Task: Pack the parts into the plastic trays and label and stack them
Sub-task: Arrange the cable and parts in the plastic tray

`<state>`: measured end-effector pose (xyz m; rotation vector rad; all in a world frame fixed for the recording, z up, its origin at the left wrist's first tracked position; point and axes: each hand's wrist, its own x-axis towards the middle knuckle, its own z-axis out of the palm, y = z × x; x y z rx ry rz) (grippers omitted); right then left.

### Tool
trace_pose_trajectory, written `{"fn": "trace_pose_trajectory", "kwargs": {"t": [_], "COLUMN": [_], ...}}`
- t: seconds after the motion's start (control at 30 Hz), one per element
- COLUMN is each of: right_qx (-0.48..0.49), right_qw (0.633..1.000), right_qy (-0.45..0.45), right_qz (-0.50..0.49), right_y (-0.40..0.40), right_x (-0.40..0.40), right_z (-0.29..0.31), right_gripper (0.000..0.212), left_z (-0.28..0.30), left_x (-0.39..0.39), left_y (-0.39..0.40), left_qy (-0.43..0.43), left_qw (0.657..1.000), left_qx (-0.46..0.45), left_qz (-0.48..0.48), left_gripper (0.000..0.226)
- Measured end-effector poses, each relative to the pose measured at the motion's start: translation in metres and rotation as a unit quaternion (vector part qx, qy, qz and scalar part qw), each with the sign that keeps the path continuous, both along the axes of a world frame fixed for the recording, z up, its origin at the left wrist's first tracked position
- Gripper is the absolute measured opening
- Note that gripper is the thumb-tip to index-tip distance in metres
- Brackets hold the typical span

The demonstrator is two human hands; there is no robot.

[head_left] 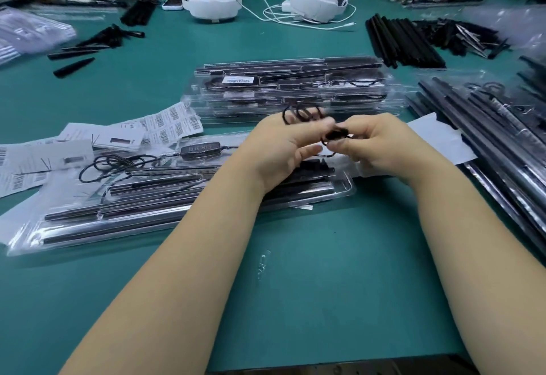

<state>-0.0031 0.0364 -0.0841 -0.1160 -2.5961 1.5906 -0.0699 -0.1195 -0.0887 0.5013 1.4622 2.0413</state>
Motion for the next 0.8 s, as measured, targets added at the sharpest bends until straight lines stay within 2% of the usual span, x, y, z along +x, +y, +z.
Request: {"fn": "trace_pose_trajectory", "kwargs": {"t": [0.03,0.1,0.2,0.3,0.37,0.5,0.67,0.8], "right_qx": [-0.009,0.002,0.034,0.025,0.020,0.020,0.096,0.097], "right_qw": [1.000,1.000,0.998,0.993,0.995,1.000,0.995,0.991], "right_qy": [-0.005,-0.010,-0.046,-0.100,-0.082,0.010,0.035,0.065], "right_qz": [0.017,0.015,-0.017,-0.050,-0.052,-0.012,0.018,0.059], "right_y": [0.000,0.001,0.005,0.020,0.023,0.008,-0.006,-0.018], "right_x": [0.000,-0.001,0.000,0.006,0.010,0.012,0.015,0.016], "right_z": [0.000,0.000,0.002,0.004,0.008,0.017,0.018,0.019], "right_gripper": [0.026,0.024,0.012,0.015,0.007,0.018,0.029,0.032], "left_z": [-0.002,-0.004,-0.005,-0.004,-0.003,0.000,0.001,0.003], "left_x": [0.002,0.007,0.008,0.001,0.000,0.002,0.001,0.003], "left_y": [0.001,0.005,0.013,0.014,0.014,0.015,0.013,0.013], "left_qy": [0.063,0.106,0.038,-0.083,-0.128,-0.131,-0.162,-0.174], "left_qw": [0.997,0.993,0.997,0.990,0.984,0.980,0.974,0.972], "left_qx": [-0.036,-0.044,-0.019,0.013,0.037,0.024,0.029,0.044], "left_qz": [-0.010,-0.010,0.058,0.109,0.120,0.149,0.158,0.153], "left_gripper": [0.014,0.014,0.023,0.023,0.020,0.020,0.020,0.022]}}
